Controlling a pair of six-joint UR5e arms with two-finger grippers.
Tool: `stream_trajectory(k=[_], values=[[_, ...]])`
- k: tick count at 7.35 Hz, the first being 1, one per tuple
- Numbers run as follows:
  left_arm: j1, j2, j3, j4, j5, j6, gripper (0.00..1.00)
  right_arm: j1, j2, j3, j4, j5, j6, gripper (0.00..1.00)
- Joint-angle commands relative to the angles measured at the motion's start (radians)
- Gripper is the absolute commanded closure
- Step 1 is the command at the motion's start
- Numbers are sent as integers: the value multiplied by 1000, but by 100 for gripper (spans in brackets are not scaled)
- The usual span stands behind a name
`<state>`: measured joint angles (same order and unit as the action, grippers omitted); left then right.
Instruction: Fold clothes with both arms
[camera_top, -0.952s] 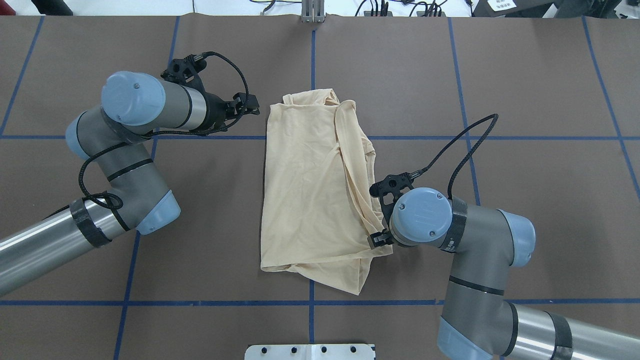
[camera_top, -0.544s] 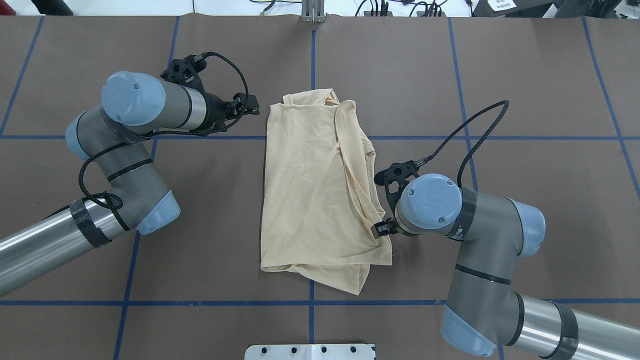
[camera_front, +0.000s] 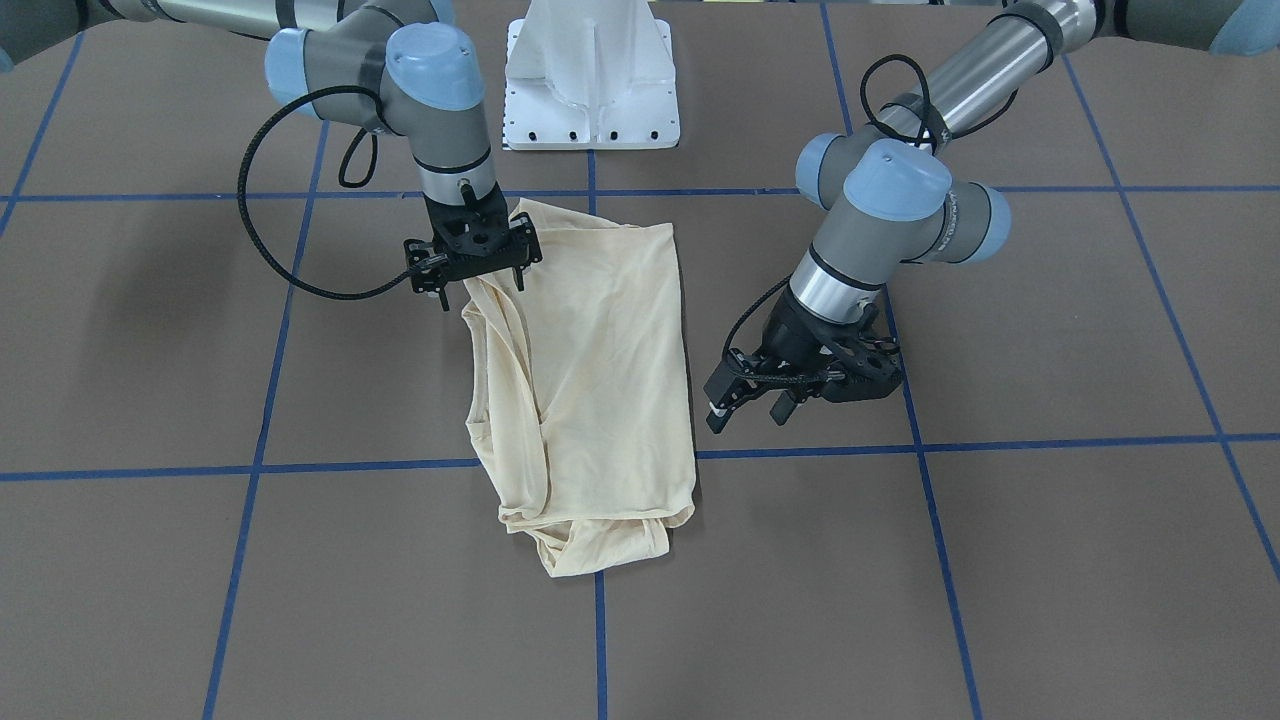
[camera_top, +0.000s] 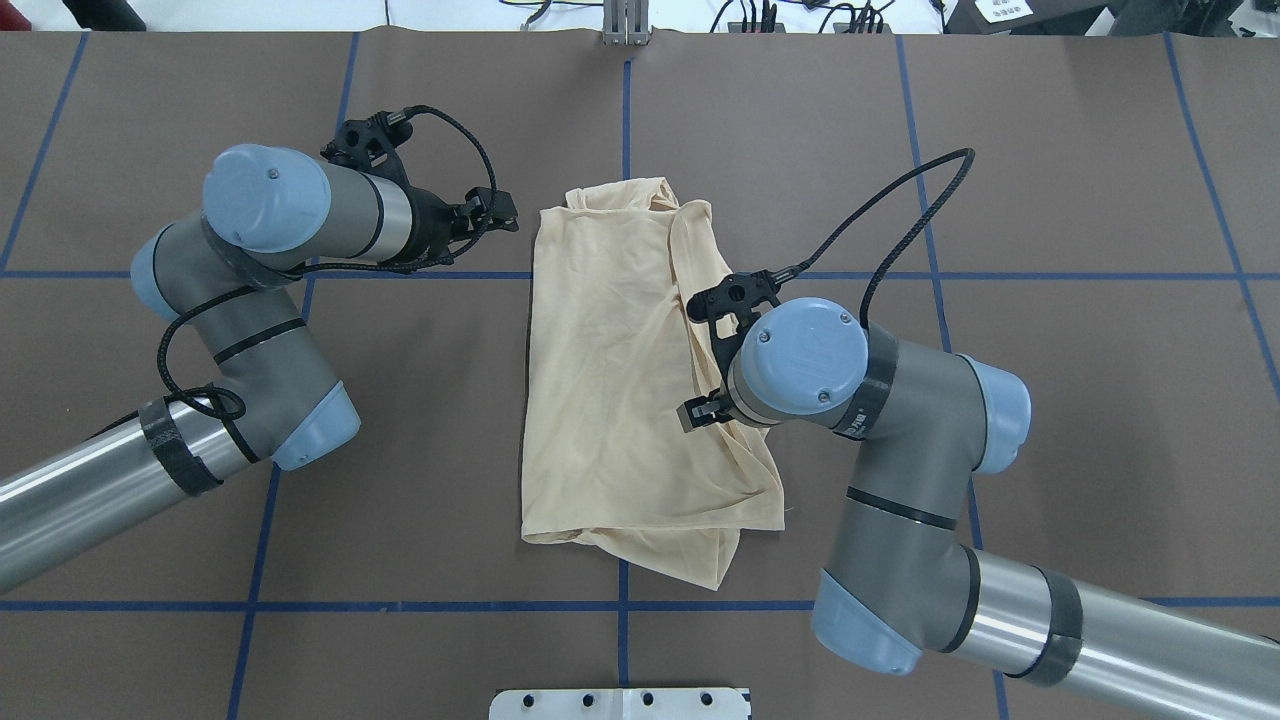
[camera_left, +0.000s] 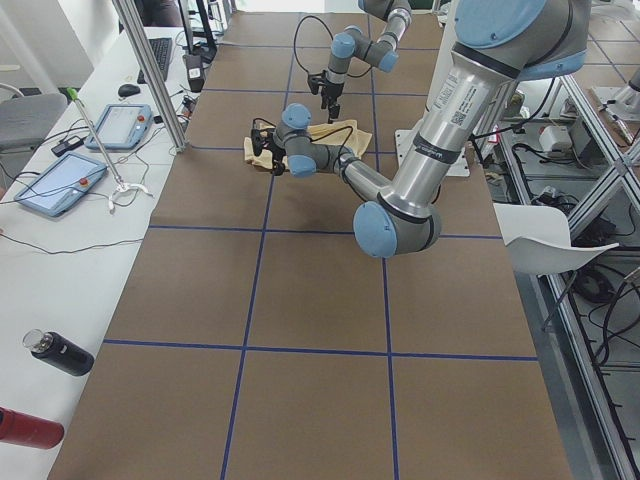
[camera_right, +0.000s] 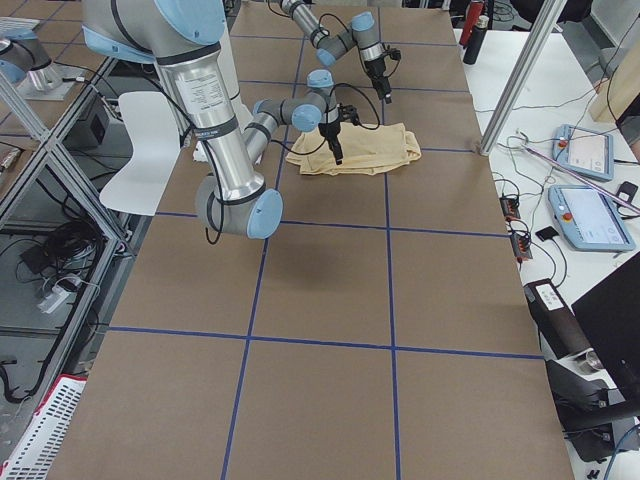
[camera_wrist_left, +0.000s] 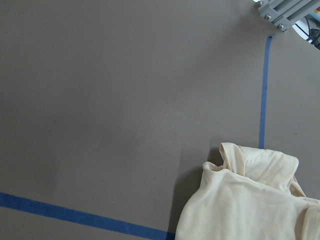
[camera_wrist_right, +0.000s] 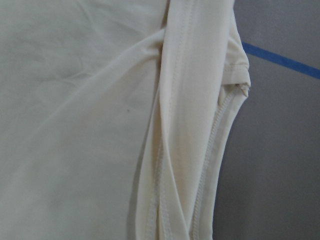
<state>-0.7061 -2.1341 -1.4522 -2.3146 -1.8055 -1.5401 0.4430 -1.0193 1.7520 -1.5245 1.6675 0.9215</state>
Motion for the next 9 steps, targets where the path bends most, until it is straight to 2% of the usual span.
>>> stream_trajectory(k=[1,2,4,5,9], values=[[2,0,7,-5,2,0,0,0,28,-109,127,-15,-3,0],[2,2,9,-9,2,0,0,0,31,-111,127,-15,-3,5],[2,2,21,-12,2,0,0,2,30,-109,125,-15,-15,36],[2,0,24,-12,2,-2,0,0,30,-111,124,-15,-29,47],[4,2,27,-14,3,-2,0,5,31,-111,124,-22,-38,49]])
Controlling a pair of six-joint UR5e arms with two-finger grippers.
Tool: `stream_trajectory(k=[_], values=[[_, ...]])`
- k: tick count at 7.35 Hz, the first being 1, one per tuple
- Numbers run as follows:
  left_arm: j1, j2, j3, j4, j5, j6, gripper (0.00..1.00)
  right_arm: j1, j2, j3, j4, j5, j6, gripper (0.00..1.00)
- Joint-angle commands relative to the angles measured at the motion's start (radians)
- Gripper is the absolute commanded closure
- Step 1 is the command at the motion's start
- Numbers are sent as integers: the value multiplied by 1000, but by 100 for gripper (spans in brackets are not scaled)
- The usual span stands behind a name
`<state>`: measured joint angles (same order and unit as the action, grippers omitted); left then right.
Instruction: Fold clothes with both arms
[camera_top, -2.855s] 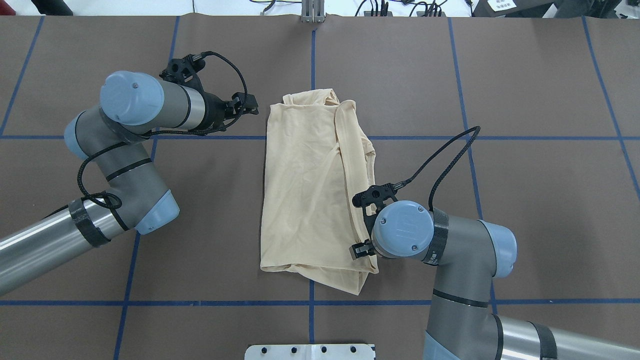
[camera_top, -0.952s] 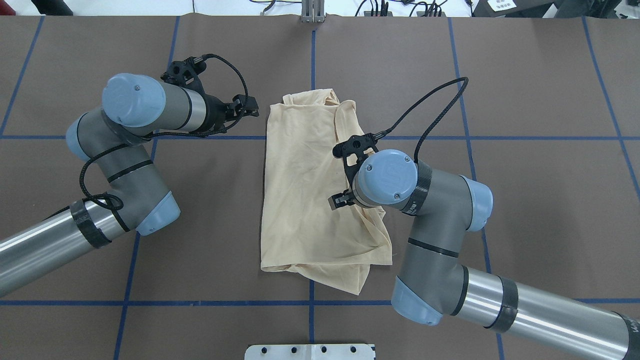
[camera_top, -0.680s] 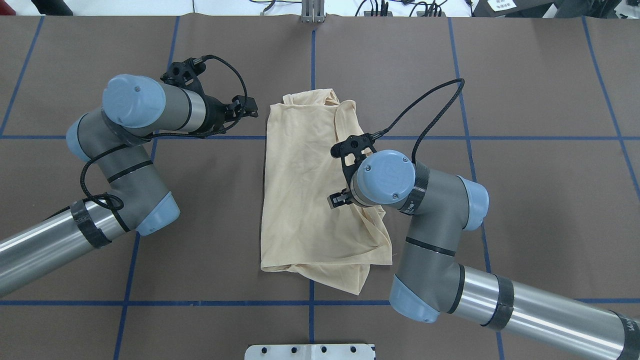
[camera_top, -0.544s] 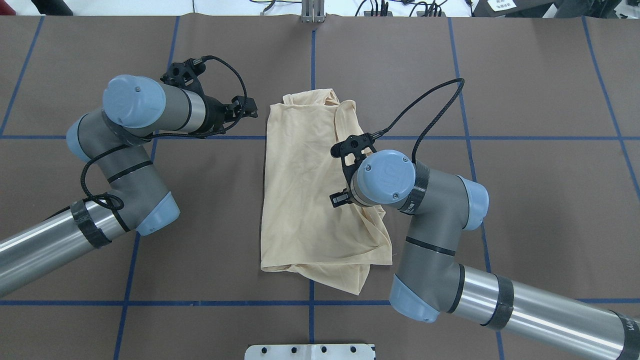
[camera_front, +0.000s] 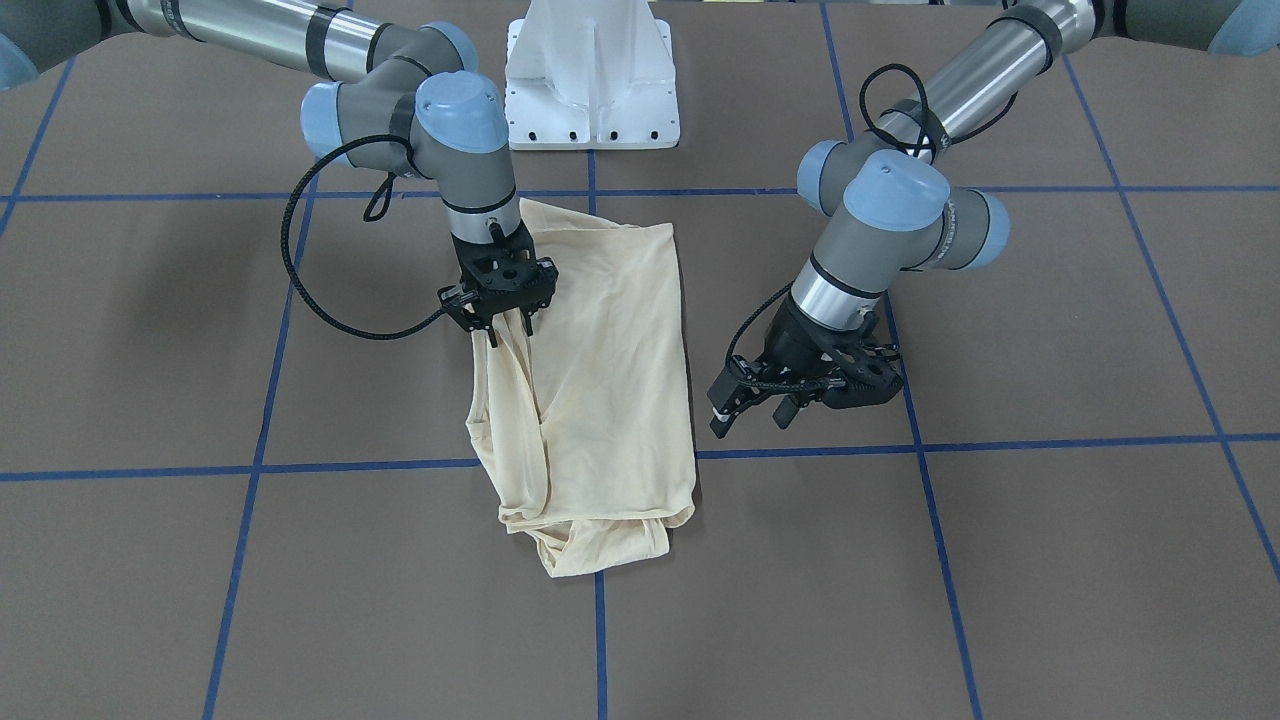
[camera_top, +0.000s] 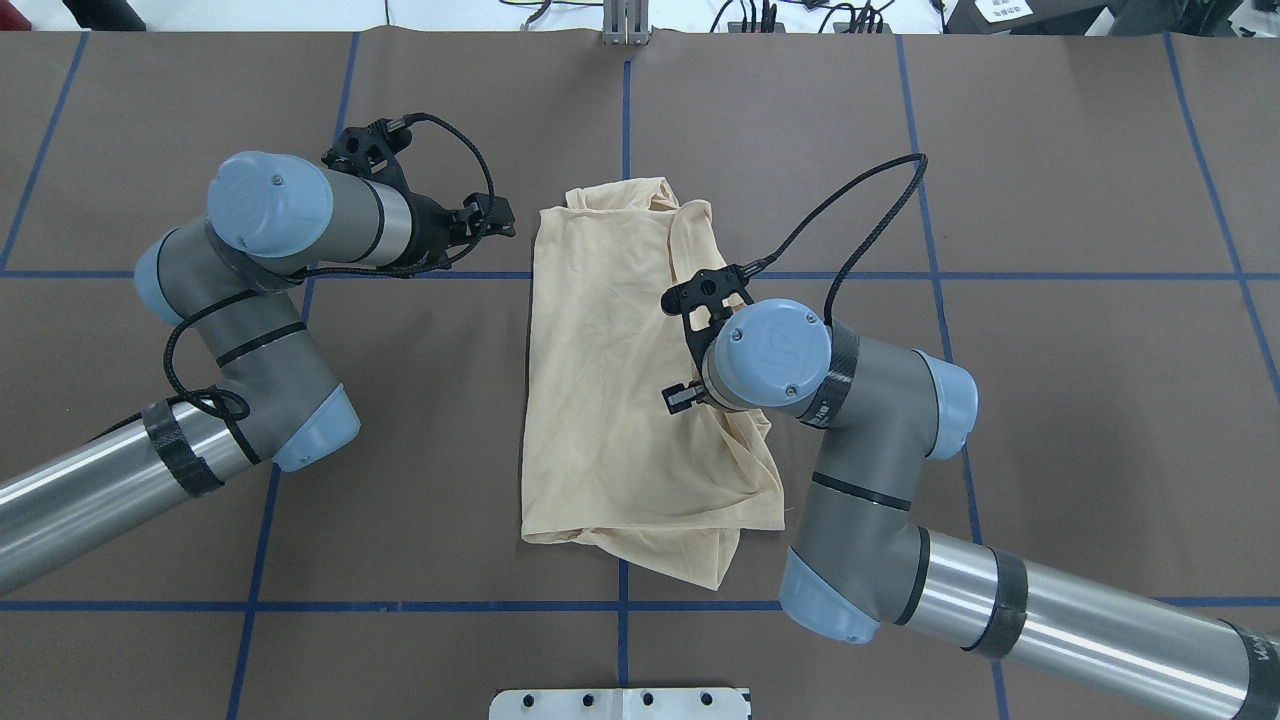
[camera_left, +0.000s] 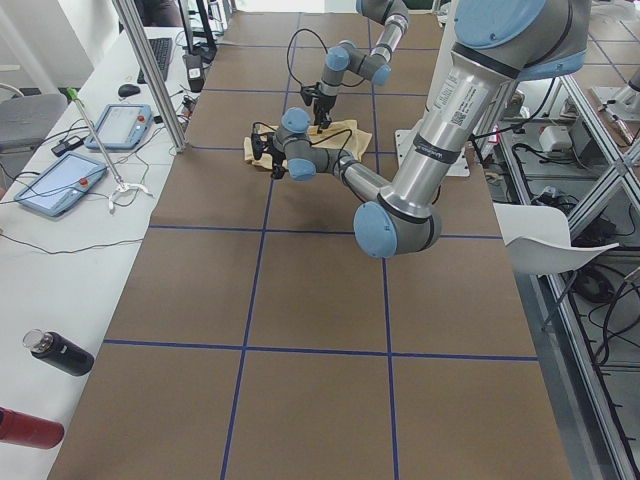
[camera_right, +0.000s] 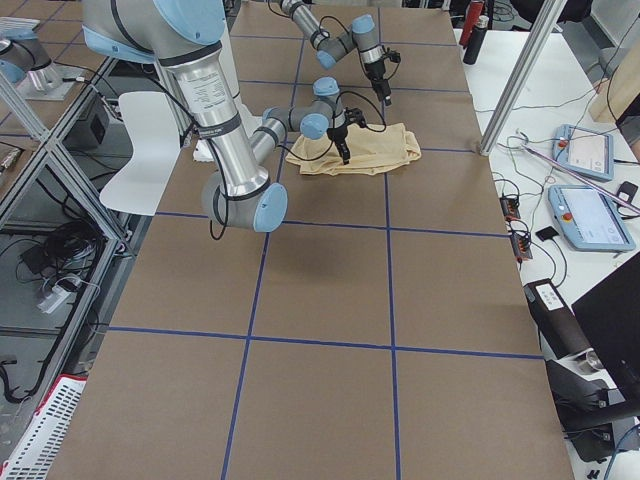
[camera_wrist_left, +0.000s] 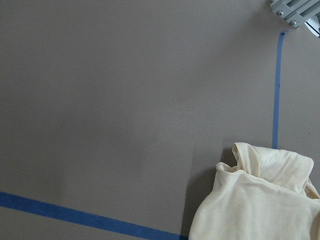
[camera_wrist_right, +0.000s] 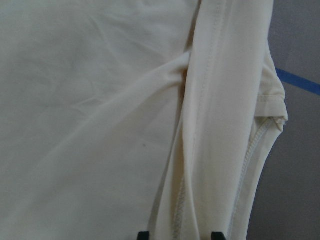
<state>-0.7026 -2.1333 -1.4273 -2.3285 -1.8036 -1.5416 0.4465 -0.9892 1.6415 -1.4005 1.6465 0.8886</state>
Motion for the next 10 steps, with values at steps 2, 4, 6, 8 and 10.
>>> stream_trajectory(k=[2,4,6,8,10], values=[[-1,0,8,0,0,0,0,1,3,-8,1,-2,-5,49],[0,0,8,0,0,1,0,1,14,-29,3,-8,-5,49],[-1,0,8,0,1,1,0,3,15,-28,2,-8,-5,64],[0,-2,8,0,0,1,0,17,12,-28,2,-5,-38,84],[0,-4,8,0,0,0,0,31,9,-26,2,1,-46,85]])
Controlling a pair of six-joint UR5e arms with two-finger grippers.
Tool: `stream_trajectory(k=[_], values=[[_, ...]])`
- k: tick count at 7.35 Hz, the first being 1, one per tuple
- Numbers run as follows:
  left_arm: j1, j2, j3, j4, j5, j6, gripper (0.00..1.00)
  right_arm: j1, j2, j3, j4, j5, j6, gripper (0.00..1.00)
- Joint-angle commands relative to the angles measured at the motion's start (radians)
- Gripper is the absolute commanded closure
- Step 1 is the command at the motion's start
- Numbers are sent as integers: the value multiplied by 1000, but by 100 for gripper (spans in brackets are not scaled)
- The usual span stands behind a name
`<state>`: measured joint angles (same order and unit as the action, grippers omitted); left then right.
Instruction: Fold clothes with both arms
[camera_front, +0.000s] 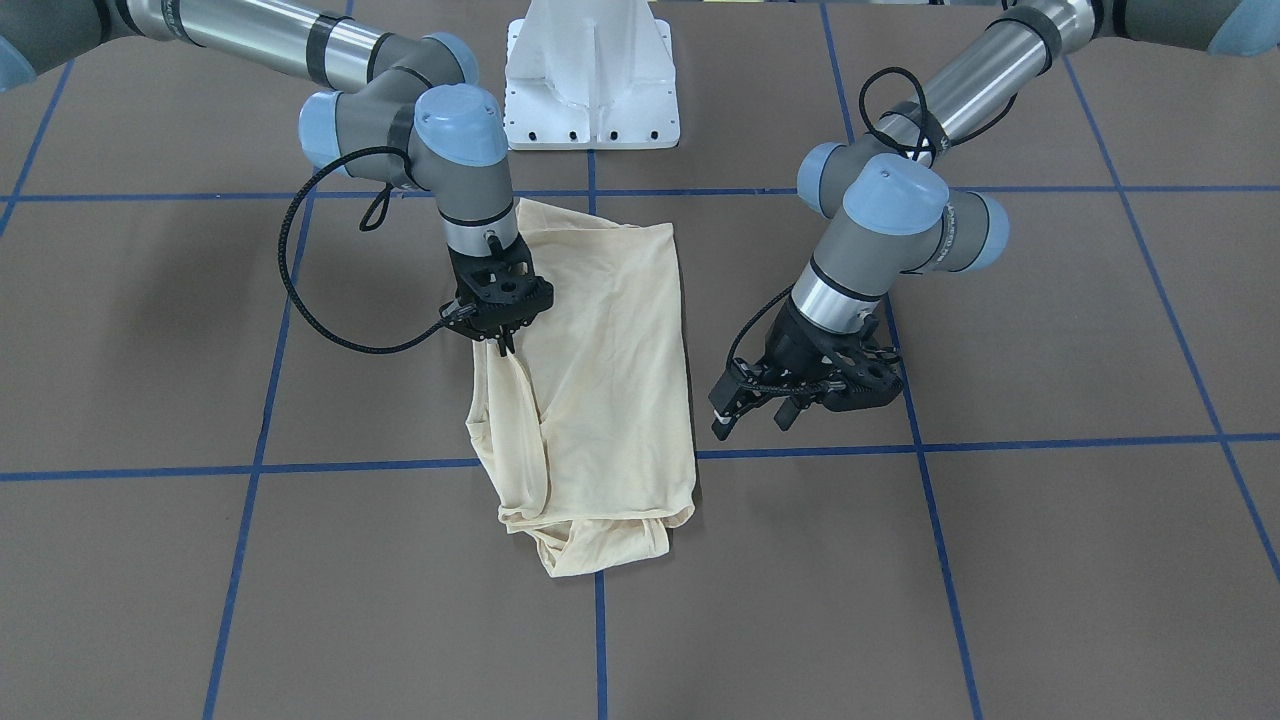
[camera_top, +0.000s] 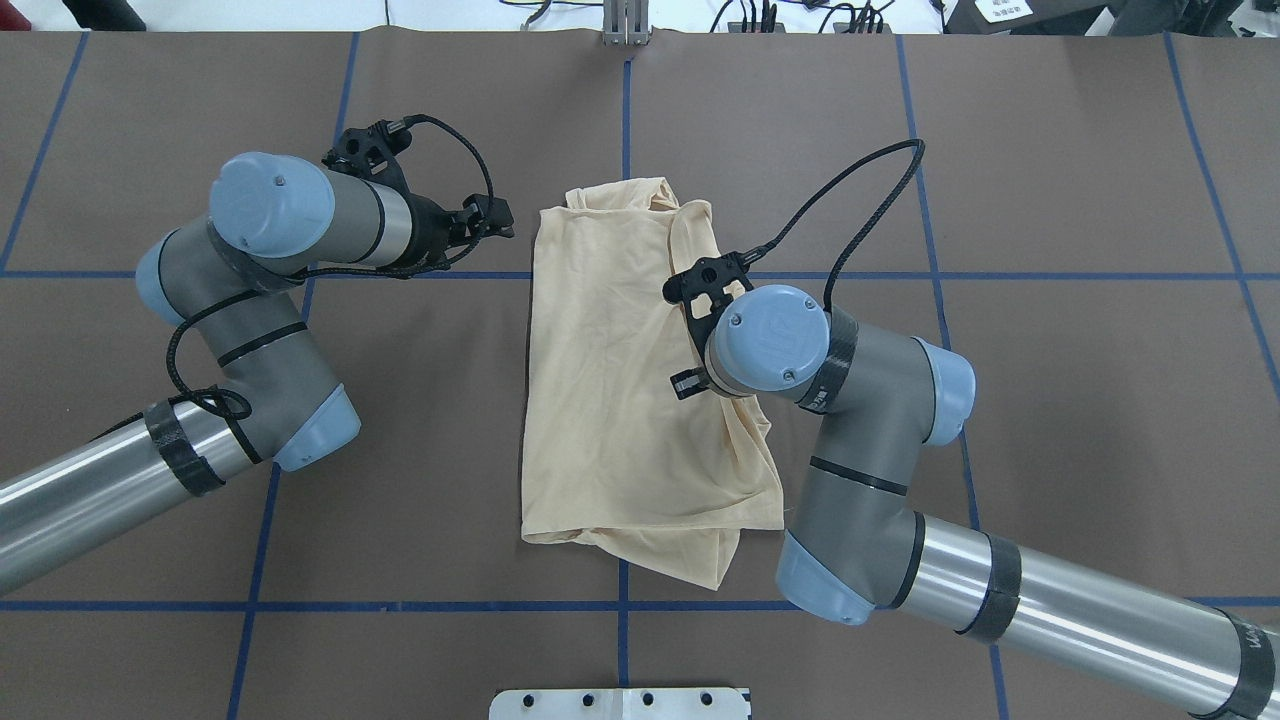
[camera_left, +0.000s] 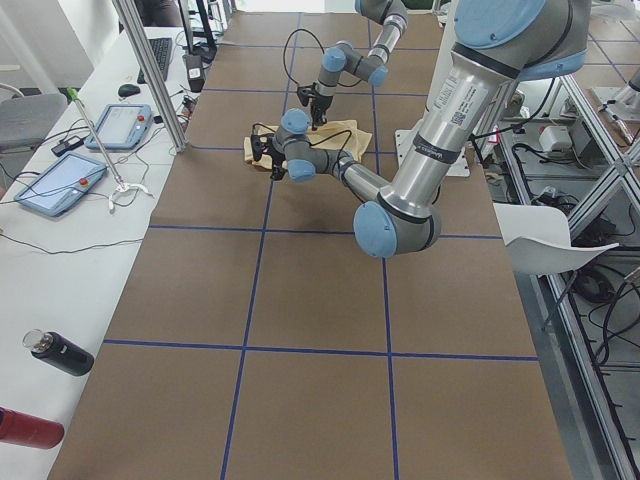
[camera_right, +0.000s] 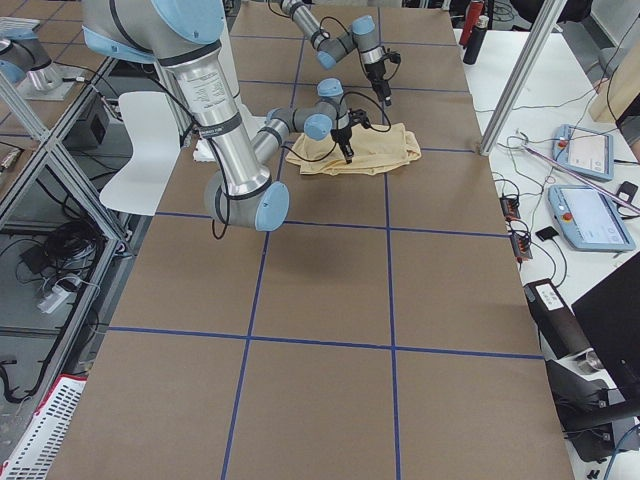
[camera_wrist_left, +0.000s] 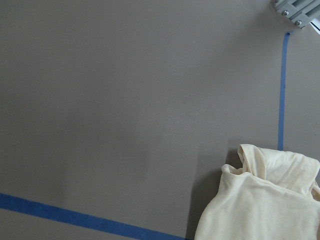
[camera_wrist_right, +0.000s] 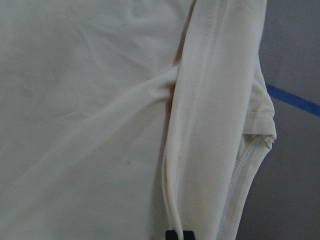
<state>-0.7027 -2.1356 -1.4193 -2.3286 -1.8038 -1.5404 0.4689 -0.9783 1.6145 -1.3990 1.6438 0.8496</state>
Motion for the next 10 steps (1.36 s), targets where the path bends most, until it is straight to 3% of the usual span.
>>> stream_trajectory(k=[1,2,4,5,6,7,10], values=[[0,-1,0,0,0,-1,0,10,-5,2,0,4,-7,88],[0,-1,0,0,0,-1,0,17,-7,8,-2,5,-7,98],[5,-4,0,2,1,-3,0,43,-58,62,-2,33,-7,98],[5,-7,0,2,1,-6,0,45,-112,108,-2,33,2,91],[5,-9,0,3,1,-6,0,45,-132,119,-3,34,9,52],[5,-9,0,3,1,-6,0,42,-134,116,-3,34,12,1],[5,-10,11,0,1,-4,0,56,-120,114,0,34,26,0]])
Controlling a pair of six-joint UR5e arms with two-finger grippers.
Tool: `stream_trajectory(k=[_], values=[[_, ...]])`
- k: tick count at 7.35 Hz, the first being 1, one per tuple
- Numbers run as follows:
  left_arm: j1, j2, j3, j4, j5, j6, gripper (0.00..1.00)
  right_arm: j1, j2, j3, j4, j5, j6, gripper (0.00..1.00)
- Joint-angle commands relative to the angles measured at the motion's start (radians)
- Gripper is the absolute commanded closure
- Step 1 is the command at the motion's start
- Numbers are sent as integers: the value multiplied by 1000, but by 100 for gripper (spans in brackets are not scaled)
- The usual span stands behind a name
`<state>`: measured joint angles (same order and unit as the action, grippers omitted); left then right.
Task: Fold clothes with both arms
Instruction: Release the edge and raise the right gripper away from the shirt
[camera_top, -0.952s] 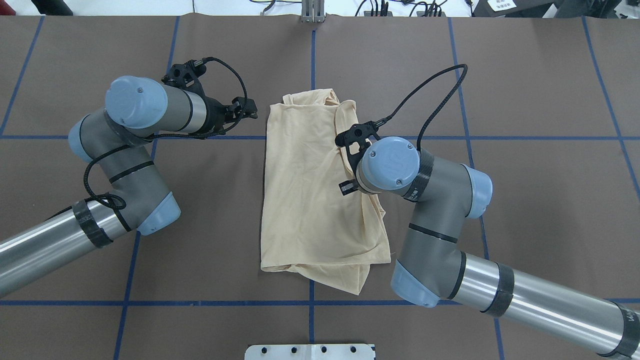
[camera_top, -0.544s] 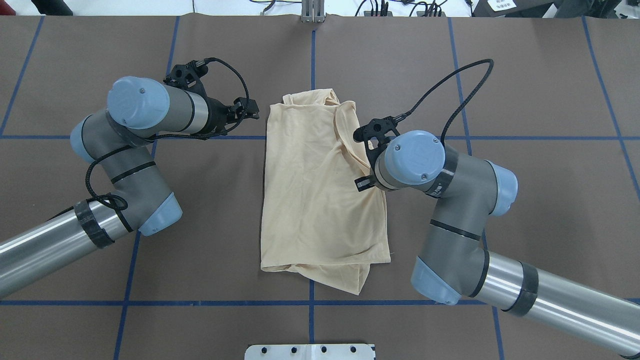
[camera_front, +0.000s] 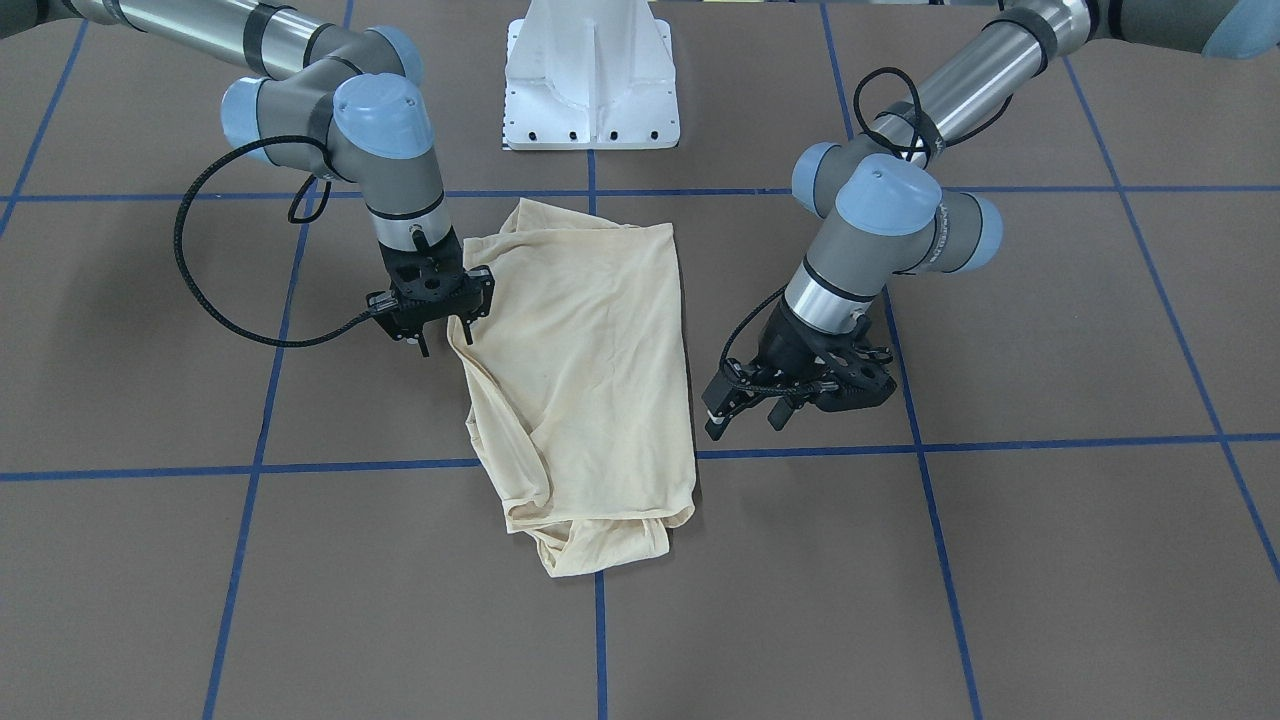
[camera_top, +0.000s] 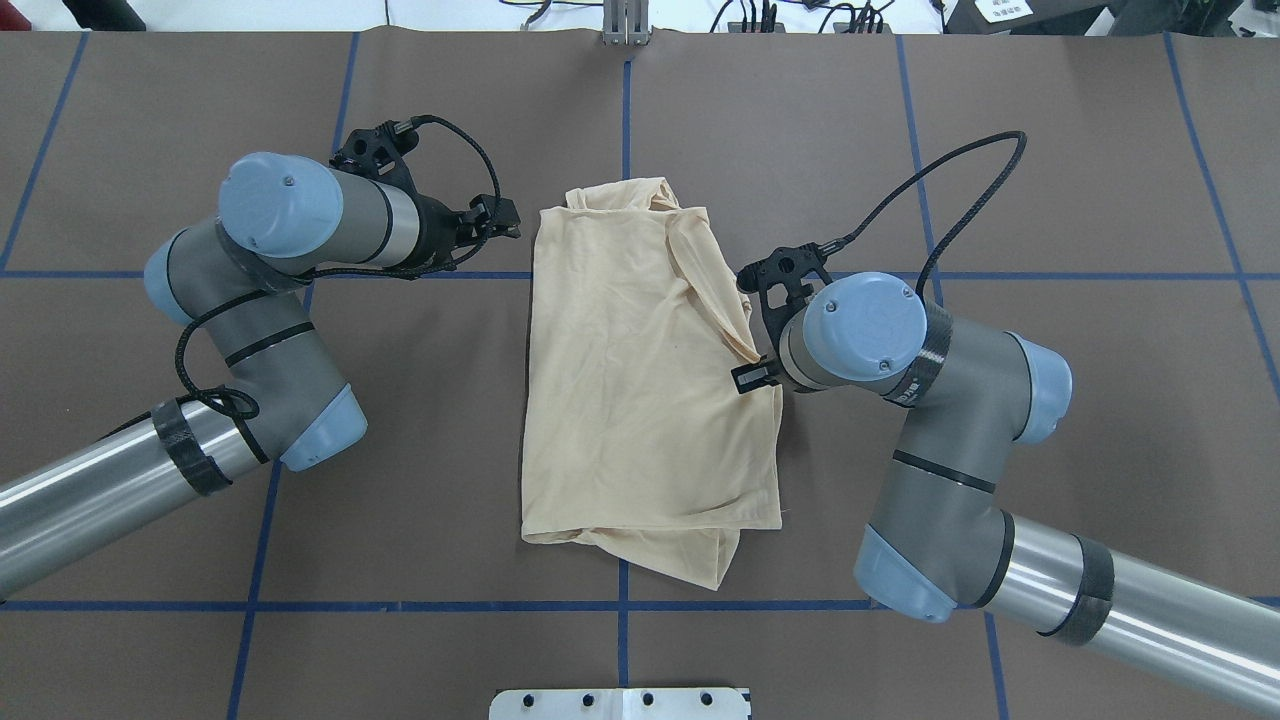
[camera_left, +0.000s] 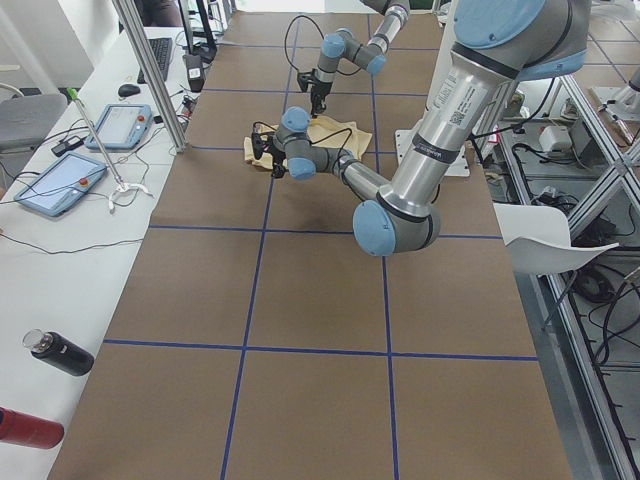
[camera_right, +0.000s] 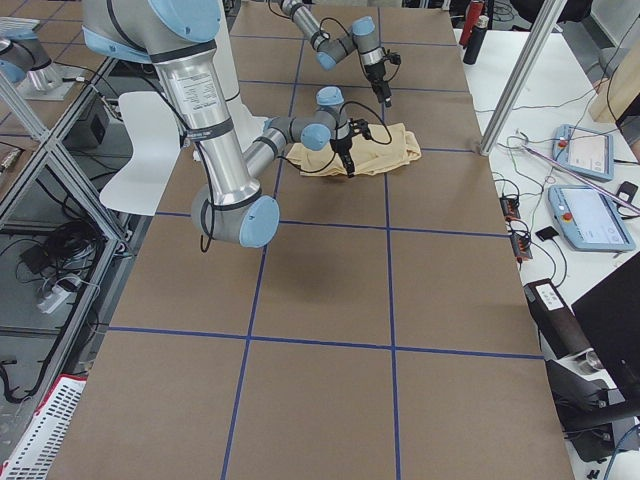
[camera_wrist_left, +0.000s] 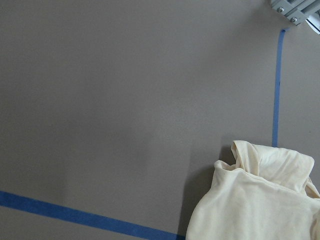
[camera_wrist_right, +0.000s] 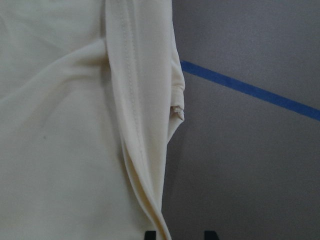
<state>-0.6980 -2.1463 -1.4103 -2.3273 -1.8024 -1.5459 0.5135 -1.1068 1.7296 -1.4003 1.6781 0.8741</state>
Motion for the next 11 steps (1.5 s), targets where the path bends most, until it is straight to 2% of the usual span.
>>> stream_trajectory(k=[1,3,6,7,11], values=[[0,2,2,-1,0,3,0,23,39,-16,4,-4,2,0],[0,2,2,-1,0,3,0,59,180,-208,10,-12,-18,0],[0,5,11,-3,-2,3,0,73,258,-350,73,-43,-32,0],[0,6,11,-3,-2,3,0,73,283,-382,76,-43,-33,0],[2,-1,34,-26,0,1,0,80,285,-398,76,-41,-46,0]])
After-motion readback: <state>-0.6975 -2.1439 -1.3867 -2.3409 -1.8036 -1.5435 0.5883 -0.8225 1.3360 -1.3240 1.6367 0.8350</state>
